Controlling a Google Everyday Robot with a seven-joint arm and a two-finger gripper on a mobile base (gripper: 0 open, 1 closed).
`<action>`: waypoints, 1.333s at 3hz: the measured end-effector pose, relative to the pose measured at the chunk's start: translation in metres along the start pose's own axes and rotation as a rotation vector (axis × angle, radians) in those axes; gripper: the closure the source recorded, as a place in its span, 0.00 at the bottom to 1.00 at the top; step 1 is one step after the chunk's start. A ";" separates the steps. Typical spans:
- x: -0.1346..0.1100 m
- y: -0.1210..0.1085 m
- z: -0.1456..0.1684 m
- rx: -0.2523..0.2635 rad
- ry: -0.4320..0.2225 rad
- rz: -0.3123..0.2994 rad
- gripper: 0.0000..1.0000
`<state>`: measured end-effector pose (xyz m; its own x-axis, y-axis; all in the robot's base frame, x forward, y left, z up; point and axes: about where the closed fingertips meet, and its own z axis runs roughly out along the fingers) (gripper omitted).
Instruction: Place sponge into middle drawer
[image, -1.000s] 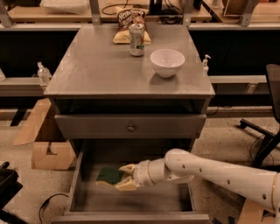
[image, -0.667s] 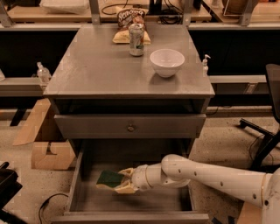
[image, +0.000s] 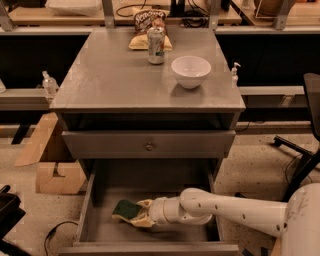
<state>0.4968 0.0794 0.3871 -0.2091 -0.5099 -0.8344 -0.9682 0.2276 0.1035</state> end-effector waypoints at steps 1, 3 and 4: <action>-0.001 0.002 0.001 -0.007 -0.001 -0.002 0.73; -0.002 0.004 0.003 -0.013 -0.002 -0.002 0.27; -0.002 0.006 0.005 -0.016 -0.003 -0.003 0.04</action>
Offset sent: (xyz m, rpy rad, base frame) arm -0.0013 0.0014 0.0009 0.0020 0.0014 0.0058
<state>0.4926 0.0858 0.3872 -0.2063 -0.5080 -0.8363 -0.9709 0.2128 0.1102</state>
